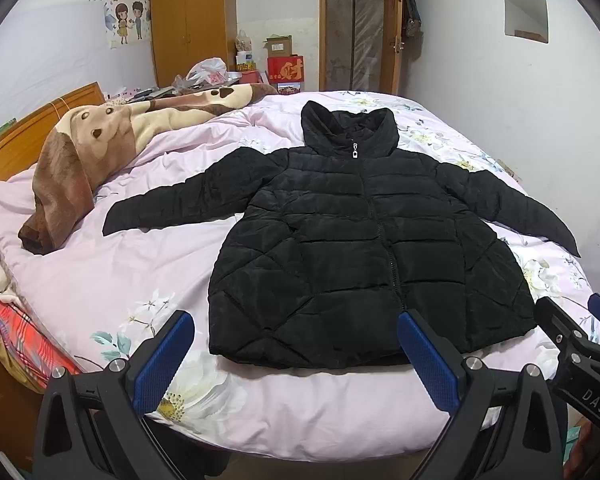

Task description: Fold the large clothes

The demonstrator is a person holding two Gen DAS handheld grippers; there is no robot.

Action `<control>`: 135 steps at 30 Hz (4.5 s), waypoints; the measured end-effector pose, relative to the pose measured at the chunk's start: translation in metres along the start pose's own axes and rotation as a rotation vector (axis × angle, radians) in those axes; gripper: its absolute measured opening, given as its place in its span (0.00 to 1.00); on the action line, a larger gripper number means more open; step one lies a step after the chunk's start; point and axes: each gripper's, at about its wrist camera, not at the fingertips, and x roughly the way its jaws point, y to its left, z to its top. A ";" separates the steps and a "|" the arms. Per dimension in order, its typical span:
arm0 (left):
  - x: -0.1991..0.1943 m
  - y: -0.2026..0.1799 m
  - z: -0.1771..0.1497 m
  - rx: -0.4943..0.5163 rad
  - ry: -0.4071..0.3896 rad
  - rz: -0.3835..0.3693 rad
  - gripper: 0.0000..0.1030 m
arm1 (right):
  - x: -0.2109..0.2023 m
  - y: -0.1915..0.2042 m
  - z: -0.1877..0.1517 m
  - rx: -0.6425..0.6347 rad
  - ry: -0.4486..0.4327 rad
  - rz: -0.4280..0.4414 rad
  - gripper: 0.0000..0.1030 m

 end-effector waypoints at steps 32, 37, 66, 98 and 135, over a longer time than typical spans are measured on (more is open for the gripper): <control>0.014 0.006 -0.002 -0.015 0.030 -0.004 1.00 | 0.017 0.004 0.000 -0.006 0.021 -0.004 0.99; 0.030 0.018 0.010 -0.034 0.043 -0.007 1.00 | 0.026 0.007 0.004 -0.011 0.028 0.001 0.99; 0.283 0.328 0.096 -0.635 0.161 0.008 0.99 | 0.198 0.118 0.093 -0.157 0.043 0.326 0.99; 0.330 0.351 0.175 -0.669 -0.076 0.064 0.13 | 0.246 0.171 0.103 -0.272 0.042 0.371 0.99; 0.376 -0.070 0.198 0.088 0.081 -0.316 0.17 | 0.261 -0.019 0.143 0.066 -0.023 0.136 0.99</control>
